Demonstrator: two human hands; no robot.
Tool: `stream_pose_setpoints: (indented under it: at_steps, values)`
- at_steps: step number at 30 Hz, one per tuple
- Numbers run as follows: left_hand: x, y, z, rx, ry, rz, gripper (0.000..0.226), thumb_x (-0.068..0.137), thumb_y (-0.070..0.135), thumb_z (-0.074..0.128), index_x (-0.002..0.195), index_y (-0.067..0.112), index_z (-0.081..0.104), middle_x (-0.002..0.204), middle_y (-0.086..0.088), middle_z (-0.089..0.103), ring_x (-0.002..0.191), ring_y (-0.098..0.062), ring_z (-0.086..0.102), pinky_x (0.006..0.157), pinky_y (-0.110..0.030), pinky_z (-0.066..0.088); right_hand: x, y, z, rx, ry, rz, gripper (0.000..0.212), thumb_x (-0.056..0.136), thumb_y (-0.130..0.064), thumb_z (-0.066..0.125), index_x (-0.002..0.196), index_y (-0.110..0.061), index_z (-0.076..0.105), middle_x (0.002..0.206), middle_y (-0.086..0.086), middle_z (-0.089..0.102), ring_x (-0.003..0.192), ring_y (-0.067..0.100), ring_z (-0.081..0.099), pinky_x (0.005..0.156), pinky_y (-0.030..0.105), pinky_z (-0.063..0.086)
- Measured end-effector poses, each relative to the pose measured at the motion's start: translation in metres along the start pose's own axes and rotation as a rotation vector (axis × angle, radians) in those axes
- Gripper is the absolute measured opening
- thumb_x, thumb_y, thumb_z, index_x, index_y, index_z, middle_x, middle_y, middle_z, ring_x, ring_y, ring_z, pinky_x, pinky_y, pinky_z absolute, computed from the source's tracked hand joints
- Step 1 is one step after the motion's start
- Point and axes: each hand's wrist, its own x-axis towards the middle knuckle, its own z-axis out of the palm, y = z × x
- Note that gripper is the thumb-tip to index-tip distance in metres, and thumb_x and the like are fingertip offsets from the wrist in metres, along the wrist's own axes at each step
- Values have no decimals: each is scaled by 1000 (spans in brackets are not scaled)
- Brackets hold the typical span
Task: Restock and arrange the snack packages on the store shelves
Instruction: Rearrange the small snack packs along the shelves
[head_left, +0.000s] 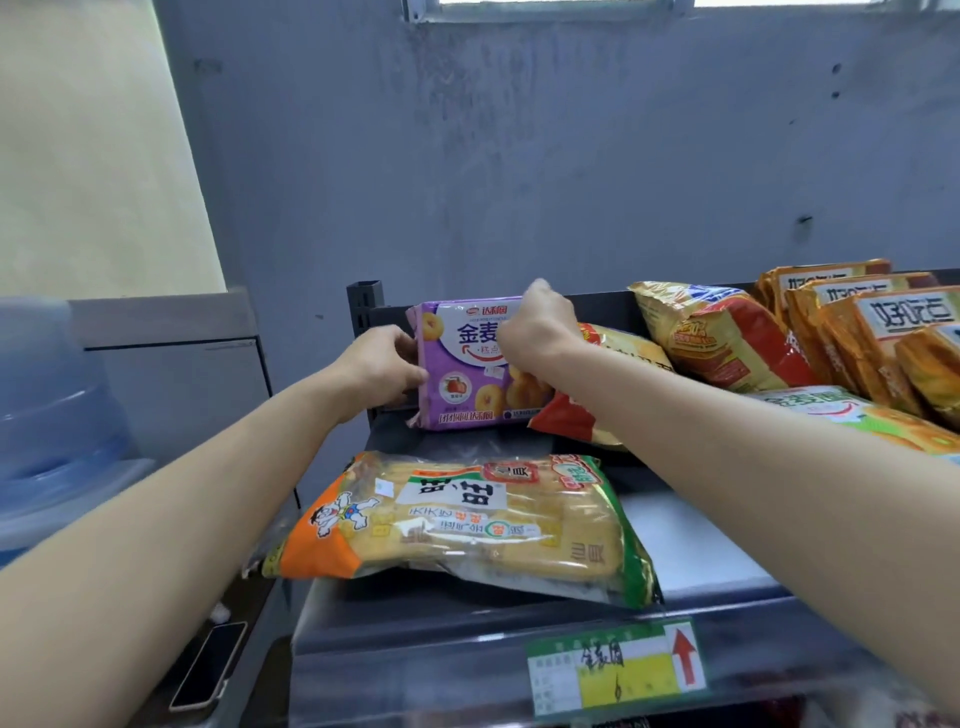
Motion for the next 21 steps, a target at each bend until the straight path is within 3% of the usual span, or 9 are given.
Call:
stream_pose_setpoints:
  at_steps: [4, 8, 12, 18, 21]
  values:
    - [-18, 25, -9, 53, 139, 125, 23, 88, 7, 62, 110, 2, 58, 105, -13, 63, 98, -25, 60, 84, -37, 51, -30, -13, -21, -33, 15, -163, 29, 91, -13, 52, 118, -2, 56, 120, 11, 58, 108, 24, 57, 81, 27, 47]
    - [-48, 53, -4, -24, 119, 258, 18, 87, 11, 63, 104, 10, 61, 101, -9, 65, 95, -22, 63, 83, -36, 55, -66, -14, -40, -7, 62, -215, 30, 89, -15, 54, 116, -4, 61, 116, 8, 61, 104, 23, 60, 86, 33, 53]
    - [-84, 75, 13, -79, 94, 384, 17, 88, 13, 62, 104, 10, 63, 95, -6, 67, 90, -21, 67, 85, -36, 56, -103, 1, -59, -35, 107, -267, 27, 89, -18, 52, 112, -12, 64, 109, -1, 60, 101, 14, 56, 79, 21, 45]
    - [-143, 97, 40, -115, 58, 415, 11, 90, 12, 60, 99, 15, 64, 94, -3, 67, 90, -16, 68, 81, -26, 58, -148, 33, -92, -30, 37, -231, 24, 86, -15, 50, 99, -14, 71, 100, 3, 66, 91, 17, 62, 70, 24, 49]
    - [-177, 113, 53, -126, 69, 412, 12, 89, 13, 60, 99, 15, 65, 93, -2, 68, 88, -17, 69, 80, -26, 58, -177, 54, -119, -8, -56, -221, 21, 87, -14, 53, 91, -11, 74, 89, 6, 70, 85, 21, 67, 74, 30, 57]
